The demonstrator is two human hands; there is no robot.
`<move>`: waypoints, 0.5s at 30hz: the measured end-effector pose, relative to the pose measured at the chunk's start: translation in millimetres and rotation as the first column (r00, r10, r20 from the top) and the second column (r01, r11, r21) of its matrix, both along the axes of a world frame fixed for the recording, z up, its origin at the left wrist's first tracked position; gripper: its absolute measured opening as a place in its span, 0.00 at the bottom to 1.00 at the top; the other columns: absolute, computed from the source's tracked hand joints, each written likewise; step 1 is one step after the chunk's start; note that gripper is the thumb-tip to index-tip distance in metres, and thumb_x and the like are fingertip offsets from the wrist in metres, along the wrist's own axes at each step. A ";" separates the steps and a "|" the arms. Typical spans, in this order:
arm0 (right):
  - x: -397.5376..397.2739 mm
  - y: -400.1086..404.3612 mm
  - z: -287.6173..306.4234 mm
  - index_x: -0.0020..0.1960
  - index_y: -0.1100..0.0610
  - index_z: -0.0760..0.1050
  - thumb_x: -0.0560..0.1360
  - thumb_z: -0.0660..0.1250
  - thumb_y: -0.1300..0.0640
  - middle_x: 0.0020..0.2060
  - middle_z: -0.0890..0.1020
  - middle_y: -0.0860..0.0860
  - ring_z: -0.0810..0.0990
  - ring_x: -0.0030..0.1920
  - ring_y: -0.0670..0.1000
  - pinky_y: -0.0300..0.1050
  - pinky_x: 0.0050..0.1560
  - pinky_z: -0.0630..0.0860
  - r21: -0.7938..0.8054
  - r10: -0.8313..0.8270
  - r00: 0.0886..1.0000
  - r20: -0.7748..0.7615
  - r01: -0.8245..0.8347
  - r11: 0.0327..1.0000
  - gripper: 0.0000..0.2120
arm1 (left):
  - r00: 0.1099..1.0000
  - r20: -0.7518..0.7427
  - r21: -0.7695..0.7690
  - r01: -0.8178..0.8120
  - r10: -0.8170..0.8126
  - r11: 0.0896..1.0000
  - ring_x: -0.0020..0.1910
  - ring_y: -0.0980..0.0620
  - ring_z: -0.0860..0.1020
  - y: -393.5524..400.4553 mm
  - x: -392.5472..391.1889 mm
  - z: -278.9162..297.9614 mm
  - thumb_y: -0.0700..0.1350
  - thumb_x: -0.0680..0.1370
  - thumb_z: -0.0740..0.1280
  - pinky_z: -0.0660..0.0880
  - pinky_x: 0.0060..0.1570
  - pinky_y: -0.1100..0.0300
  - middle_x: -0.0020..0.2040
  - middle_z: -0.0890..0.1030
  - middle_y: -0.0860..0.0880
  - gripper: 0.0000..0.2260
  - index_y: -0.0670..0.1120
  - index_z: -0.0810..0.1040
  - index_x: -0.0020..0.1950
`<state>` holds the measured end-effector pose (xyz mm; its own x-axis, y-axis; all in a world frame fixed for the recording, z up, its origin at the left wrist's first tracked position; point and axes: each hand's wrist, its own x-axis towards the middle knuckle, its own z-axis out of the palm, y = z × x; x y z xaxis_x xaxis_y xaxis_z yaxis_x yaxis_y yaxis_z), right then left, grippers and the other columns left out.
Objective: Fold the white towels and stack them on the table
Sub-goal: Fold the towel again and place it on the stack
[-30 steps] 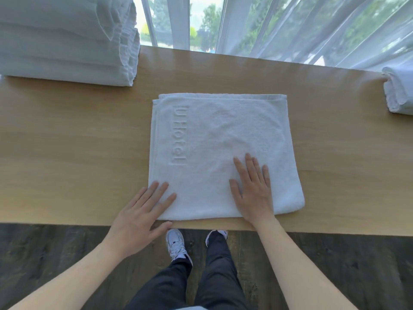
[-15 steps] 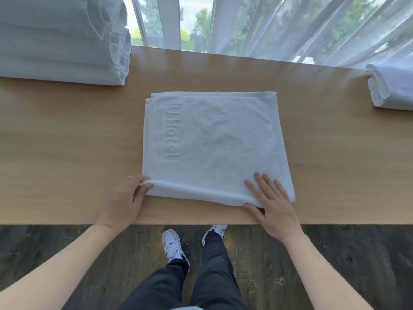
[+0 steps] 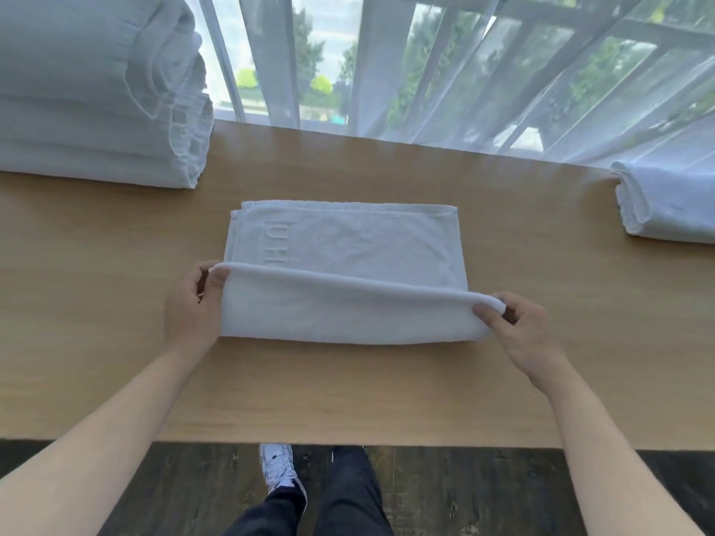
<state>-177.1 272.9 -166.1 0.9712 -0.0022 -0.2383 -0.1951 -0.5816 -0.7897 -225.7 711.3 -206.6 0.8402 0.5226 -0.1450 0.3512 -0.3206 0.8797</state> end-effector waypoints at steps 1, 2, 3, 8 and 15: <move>13.4 2.2 3.3 0.42 0.51 0.79 0.74 0.69 0.44 0.33 0.75 0.43 0.72 0.34 0.43 0.40 0.34 0.66 0.073 -0.006 1.000 -0.030 0.008 0.997 0.11 | 0.999 0.007 -0.031 -0.037 0.037 0.999 0.34 0.67 0.74 0.6 11.4 2.3 0.62 0.80 0.63 0.69 0.37 0.60 0.40 0.80 0.58 0.09 0.60 0.78 0.47; 26.6 6.1 4.4 0.44 0.51 0.80 0.76 0.68 0.45 0.35 0.78 0.43 0.74 0.36 0.43 0.39 0.35 0.69 0.131 -0.018 0.999 -0.046 0.024 0.991 0.10 | 0.997 0.012 -0.055 -0.070 0.071 0.996 0.34 0.67 0.74 0.4 22.7 5.8 0.64 0.78 0.63 0.70 0.37 0.60 0.39 0.81 0.59 0.10 0.61 0.79 0.46; 40.8 10.8 3.2 0.46 0.50 0.81 0.77 0.68 0.46 0.36 0.80 0.42 0.76 0.37 0.42 0.37 0.36 0.71 0.162 -0.042 0.998 -0.055 0.051 0.986 0.08 | 0.995 0.015 -0.070 -0.097 0.099 0.993 0.33 0.68 0.75 0.8 34.8 9.0 0.65 0.76 0.63 0.71 0.37 0.61 0.38 0.81 0.61 0.10 0.63 0.79 0.45; 110.5 48.8 -15.0 0.44 0.57 0.73 0.79 0.63 0.44 0.34 0.73 0.44 0.70 0.35 0.45 0.47 0.38 0.67 0.081 -0.193 0.981 -0.037 0.195 0.977 0.16 | 0.983 0.006 -0.037 -0.181 0.182 0.983 0.37 0.67 0.77 8.7 91.6 7.1 0.63 0.75 0.66 0.74 0.41 0.64 0.39 0.82 0.66 0.07 0.64 0.81 0.43; 177.0 80.0 -33.6 0.47 0.54 0.66 0.83 0.59 0.47 0.33 0.72 0.45 0.71 0.36 0.49 0.48 0.35 0.61 -0.201 -0.109 0.991 0.074 0.122 0.972 0.11 | 0.972 -0.023 0.118 -0.229 0.233 0.966 0.46 0.54 0.78 18.7 140.1 -18.8 0.57 0.79 0.66 0.70 0.47 0.60 0.42 0.82 0.58 0.11 0.52 0.83 0.52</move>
